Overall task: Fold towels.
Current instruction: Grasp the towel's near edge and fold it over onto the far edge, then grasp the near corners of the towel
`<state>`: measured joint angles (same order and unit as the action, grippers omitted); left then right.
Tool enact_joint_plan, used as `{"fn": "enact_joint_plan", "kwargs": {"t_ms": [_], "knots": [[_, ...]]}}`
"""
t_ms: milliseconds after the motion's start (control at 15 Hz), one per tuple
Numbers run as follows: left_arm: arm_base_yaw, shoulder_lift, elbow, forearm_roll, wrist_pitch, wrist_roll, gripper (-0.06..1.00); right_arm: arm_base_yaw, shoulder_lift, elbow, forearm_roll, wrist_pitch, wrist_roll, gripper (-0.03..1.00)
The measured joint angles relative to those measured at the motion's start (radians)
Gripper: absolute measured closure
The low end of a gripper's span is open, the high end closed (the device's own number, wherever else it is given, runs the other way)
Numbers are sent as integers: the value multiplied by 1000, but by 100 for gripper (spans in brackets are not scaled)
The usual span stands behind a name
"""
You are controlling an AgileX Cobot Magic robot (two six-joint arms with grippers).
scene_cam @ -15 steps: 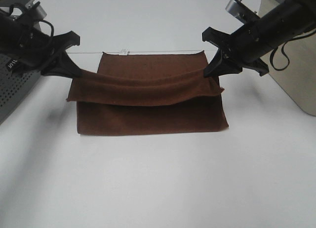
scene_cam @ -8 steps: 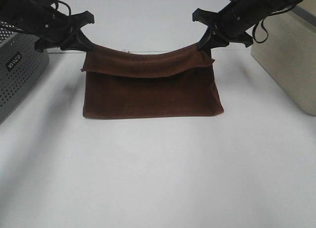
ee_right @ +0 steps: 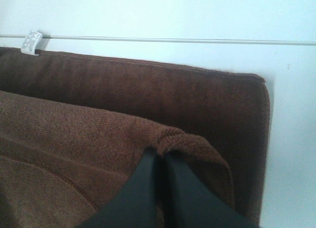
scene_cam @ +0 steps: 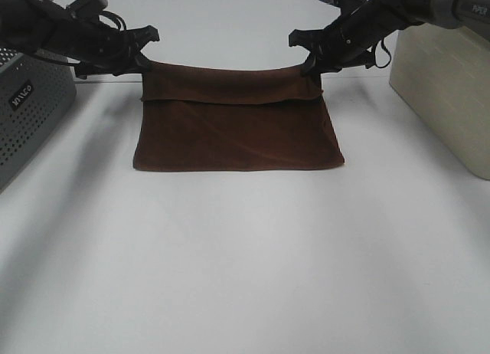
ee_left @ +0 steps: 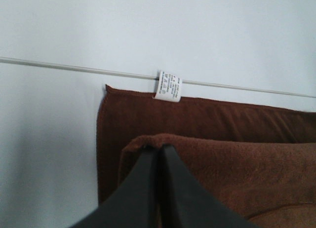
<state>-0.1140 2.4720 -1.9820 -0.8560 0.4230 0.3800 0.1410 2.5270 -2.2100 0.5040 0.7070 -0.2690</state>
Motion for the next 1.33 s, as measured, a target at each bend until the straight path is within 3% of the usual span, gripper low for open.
{"fn": "enact_joint_plan", "kwargs": {"t_ms": [133, 267, 400, 533, 600, 733, 933, 1067, 1133, 1200, 1333], "knots": [[-4, 30, -16, 0, -7, 0, 90, 0, 25, -2, -8, -25, 0, 97], [-5, 35, -19, 0, -7, 4, 69, 0, 31, -2, -12, -50, 0, 91], [-5, 35, -19, 0, -8, 6, 37, 0, 30, -2, -12, -71, 0, 64], [-4, 35, -19, 6, 4, 6, 19, 0, 28, -2, -31, -70, 0, 29], [-3, 26, -19, 26, 28, 6, 16, 0, 20, -2, -53, -56, 0, 17], [7, -5, -19, 59, 96, 6, 15, 0, -13, -2, -88, 15, 0, 10], [22, -28, -26, 68, 242, -2, 15, 0, -71, -3, -110, 181, 5, 8], [23, -28, -26, 76, 394, -68, 15, 0, -98, -3, -126, 335, 51, 8], [23, -28, -26, 76, 417, -82, 15, 0, -102, -3, -133, 364, 65, 8], [23, -29, -26, 101, 493, -129, 15, 0, -113, -3, -144, 449, 107, 8], [23, -61, 22, 160, 526, -190, 15, -1, -114, -6, -144, 499, 137, 8]]}}
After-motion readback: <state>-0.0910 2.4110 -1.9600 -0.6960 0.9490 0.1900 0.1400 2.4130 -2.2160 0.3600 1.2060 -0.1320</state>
